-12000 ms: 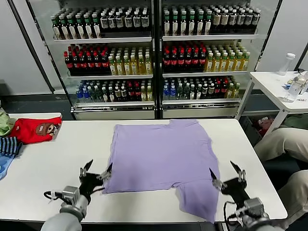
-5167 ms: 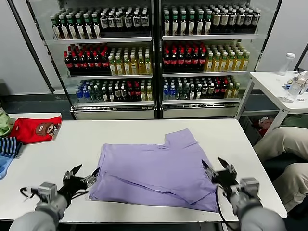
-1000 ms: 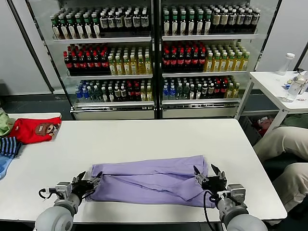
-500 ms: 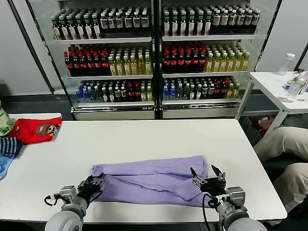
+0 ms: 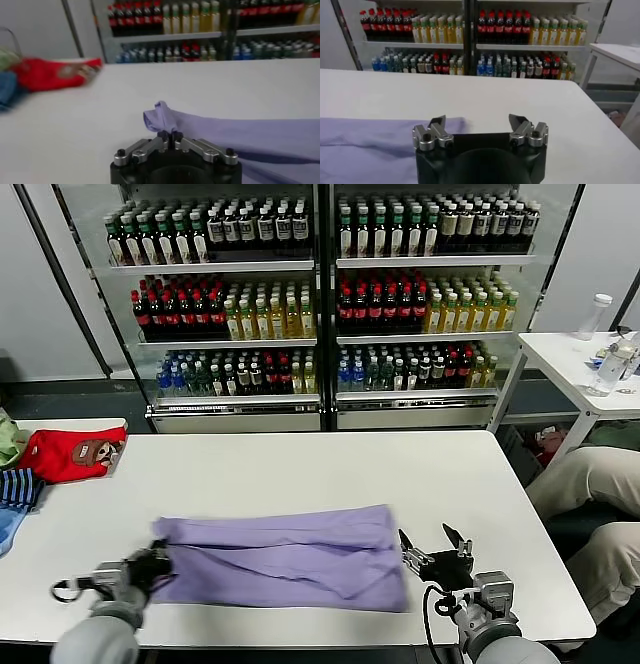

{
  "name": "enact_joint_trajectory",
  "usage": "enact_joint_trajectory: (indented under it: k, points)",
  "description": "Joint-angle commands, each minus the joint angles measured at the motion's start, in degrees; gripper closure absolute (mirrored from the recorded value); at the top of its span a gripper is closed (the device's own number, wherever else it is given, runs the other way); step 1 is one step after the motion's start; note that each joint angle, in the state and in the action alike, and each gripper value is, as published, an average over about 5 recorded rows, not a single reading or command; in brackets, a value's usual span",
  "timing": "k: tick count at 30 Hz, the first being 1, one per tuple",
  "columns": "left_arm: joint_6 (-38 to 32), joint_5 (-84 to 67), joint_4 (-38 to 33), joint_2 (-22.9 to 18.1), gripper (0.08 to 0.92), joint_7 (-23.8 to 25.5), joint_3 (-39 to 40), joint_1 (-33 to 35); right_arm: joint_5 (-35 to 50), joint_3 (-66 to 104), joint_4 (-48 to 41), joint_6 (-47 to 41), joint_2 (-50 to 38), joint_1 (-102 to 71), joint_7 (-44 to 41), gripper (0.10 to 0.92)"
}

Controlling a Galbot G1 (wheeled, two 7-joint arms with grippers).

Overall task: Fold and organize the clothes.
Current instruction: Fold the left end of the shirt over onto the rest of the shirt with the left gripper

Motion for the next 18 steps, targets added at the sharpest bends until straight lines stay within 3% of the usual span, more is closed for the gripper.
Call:
enact_joint_trajectory:
  k: [1,4,10,14,18]
  points:
    - [-0.1,13.2,-1.5,7.4,0.893,6.5,-19.3,3.4,-0.6,0.0,-0.1,0.0,0.4,-0.2,-0.1,0.203]
    - [0.0,12.2,-7.5,4.7,0.893,6.6,-12.3,3.2,-1.0,0.3,-0.1,0.0,0.5,-0.4,-0.2,0.203]
    - [0.1,5.4,-18.8,-5.0,0.893,7.1,12.5,1.1,-1.1,2.3,0.3,0.0,0.6,-1.5,-0.2,0.203]
    - [0.1,3.7,-16.5,-11.0,0.893,8.2,23.8,-2.6,-1.2,3.5,0.8,0.0,0.8,-2.5,-0.2,0.203]
    - [0.1,4.6,-11.3,-14.2,0.893,8.8,26.8,-6.8,-1.4,4.2,1.3,0.0,1.1,-3.2,-0.2,0.203]
